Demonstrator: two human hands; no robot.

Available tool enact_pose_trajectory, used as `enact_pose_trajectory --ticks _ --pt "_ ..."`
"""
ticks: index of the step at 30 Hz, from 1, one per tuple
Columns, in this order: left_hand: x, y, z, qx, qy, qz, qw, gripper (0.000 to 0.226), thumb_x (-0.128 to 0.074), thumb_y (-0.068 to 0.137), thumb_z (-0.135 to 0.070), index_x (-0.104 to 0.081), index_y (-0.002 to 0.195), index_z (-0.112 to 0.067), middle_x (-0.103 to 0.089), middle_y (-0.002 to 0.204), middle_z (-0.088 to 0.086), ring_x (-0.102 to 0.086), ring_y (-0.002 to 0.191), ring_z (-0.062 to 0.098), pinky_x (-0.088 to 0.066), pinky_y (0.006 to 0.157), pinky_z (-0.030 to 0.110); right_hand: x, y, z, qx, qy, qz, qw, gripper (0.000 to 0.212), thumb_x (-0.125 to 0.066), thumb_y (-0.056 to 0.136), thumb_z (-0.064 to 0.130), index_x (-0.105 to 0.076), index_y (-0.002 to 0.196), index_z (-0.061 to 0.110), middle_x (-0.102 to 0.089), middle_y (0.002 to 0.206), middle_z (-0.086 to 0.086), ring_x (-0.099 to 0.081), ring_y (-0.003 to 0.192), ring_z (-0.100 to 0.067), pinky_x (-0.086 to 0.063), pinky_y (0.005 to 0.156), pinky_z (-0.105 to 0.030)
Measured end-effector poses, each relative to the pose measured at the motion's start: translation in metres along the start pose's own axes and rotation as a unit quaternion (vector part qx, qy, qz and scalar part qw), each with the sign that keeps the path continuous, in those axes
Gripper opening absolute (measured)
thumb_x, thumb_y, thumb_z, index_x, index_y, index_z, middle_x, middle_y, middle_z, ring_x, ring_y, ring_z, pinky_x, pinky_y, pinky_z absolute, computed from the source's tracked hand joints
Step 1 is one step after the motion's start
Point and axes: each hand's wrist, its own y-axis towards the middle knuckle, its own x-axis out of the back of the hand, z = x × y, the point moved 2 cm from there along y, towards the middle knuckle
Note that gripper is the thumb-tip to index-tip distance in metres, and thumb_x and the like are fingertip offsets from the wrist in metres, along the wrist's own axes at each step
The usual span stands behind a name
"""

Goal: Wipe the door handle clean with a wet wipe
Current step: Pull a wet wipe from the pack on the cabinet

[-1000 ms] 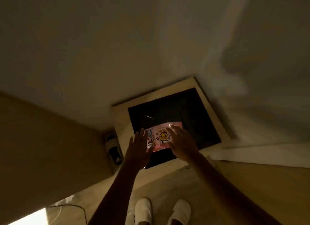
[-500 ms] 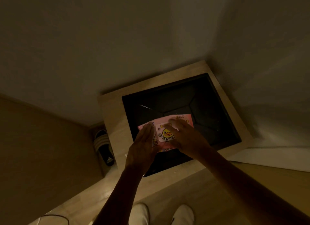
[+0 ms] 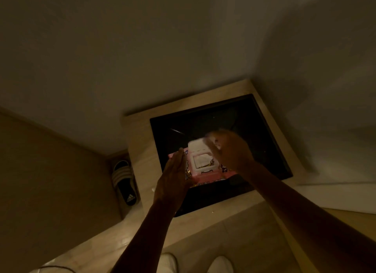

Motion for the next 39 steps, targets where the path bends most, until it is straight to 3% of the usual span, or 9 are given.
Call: enact_pose_trajectory --ticks 3,6,10,15,24,31,33,36,39 --pt "0.001 0.002 -0.002 -0.014 -0.008 -0.007 1.0 0.093 -0.036 0.083 -0.071 -0.004 0.153 -0.02 -0.009 0.162 0.0 -0.012 0.148 0.016 -0.032 0.115 0.037 0.002 0.009 -0.016 -0.095 0.03 -0.071 0.992 0.033 -0.053 0.093 0.043 -0.059 0.11 0.016 -0.063 0.099 -0.005 -0.061 0.084 -0.015 -0.046 0.067 -0.021" --pt "0.006 0.0 -0.002 -0.054 0.009 -0.049 0.997 0.079 -0.039 0.088 -0.061 -0.022 0.151 -0.015 -0.027 0.157 0.006 -0.027 0.144 0.021 -0.036 0.113 0.037 0.002 -0.007 -0.019 -0.131 0.044 -0.042 0.99 0.037 -0.057 0.092 0.036 -0.053 0.124 0.017 -0.061 0.112 -0.007 -0.06 0.098 -0.018 -0.045 0.077 -0.025" --pt "0.014 0.005 -0.014 -0.08 0.035 -0.078 0.993 0.057 -0.04 0.094 -0.049 -0.038 0.145 -0.024 -0.04 0.149 0.01 -0.044 0.133 0.024 -0.044 0.103 0.037 -0.003 -0.045 -0.03 -0.097 0.001 -0.013 0.995 0.037 -0.046 0.097 0.041 -0.049 0.127 0.019 -0.052 0.119 -0.006 -0.05 0.11 -0.018 -0.043 0.08 -0.024" --pt "0.019 0.03 -0.039 -0.088 0.083 -0.028 0.992 0.057 -0.057 0.088 -0.041 -0.039 0.142 -0.036 -0.027 0.151 0.009 -0.033 0.136 0.024 -0.035 0.11 0.037 -0.008 -0.062 -0.036 -0.056 -0.066 -0.016 0.996 0.042 -0.055 0.093 0.035 -0.051 0.13 0.015 -0.047 0.131 -0.009 -0.046 0.117 -0.023 -0.048 0.072 -0.02" --pt "0.028 0.048 -0.049 -0.067 0.043 -0.004 0.997 0.04 -0.068 0.077 -0.043 -0.058 0.108 -0.02 -0.037 0.135 0.009 -0.043 0.122 0.022 -0.047 0.099 0.041 -0.007 -0.062 -0.03 -0.055 -0.053 -0.026 0.997 0.047 -0.063 0.089 0.029 -0.053 0.131 0.012 -0.045 0.136 -0.011 -0.043 0.125 -0.026 -0.056 0.086 -0.033" --pt "0.042 0.036 -0.041 -0.035 0.042 0.012 0.998 0.024 -0.072 0.077 -0.024 -0.057 0.095 -0.017 -0.049 0.125 0.004 -0.045 0.12 0.021 -0.049 0.096 0.033 -0.003 -0.055 -0.018 -0.021 -0.046 -0.043 0.998 0.032 -0.063 0.089 0.027 -0.061 0.118 0.013 -0.054 0.125 -0.008 -0.049 0.115 -0.022 -0.051 0.085 -0.027" --pt "0.039 0.033 -0.034 -0.03 0.041 0.019 0.999 0.027 -0.069 0.08 -0.02 -0.059 0.105 -0.018 -0.051 0.126 0.004 -0.046 0.121 0.02 -0.047 0.097 0.029 -0.006 -0.052 -0.012 -0.014 0.001 -0.056 0.998 0.027 -0.062 0.09 0.027 -0.063 0.113 0.011 -0.059 0.119 -0.007 -0.057 0.107 -0.019 -0.052 0.078 -0.02" --pt "0.033 0.03 -0.026 -0.04 0.036 0.018 0.998 0.038 -0.064 0.086 -0.02 -0.057 0.122 -0.016 -0.052 0.129 0.006 -0.047 0.122 0.02 -0.044 0.099 0.029 -0.013 -0.045 -0.001 -0.001 0.053 -0.053 0.997 0.022 -0.061 0.091 0.023 -0.066 0.109 0.011 -0.065 0.112 -0.008 -0.064 0.097 -0.018 -0.057 0.077 -0.027" --pt "0.028 0.028 -0.023 -0.042 0.033 0.005 0.999 0.043 -0.064 0.087 -0.023 -0.054 0.128 -0.013 -0.054 0.13 0.007 -0.05 0.122 0.02 -0.045 0.1 0.027 -0.018 -0.037 0.006 0.012 0.045 -0.021 0.999 0.016 -0.061 0.092 0.023 -0.071 0.099 0.013 -0.068 0.098 -0.007 -0.061 0.092 -0.018 -0.048 0.075 -0.024"
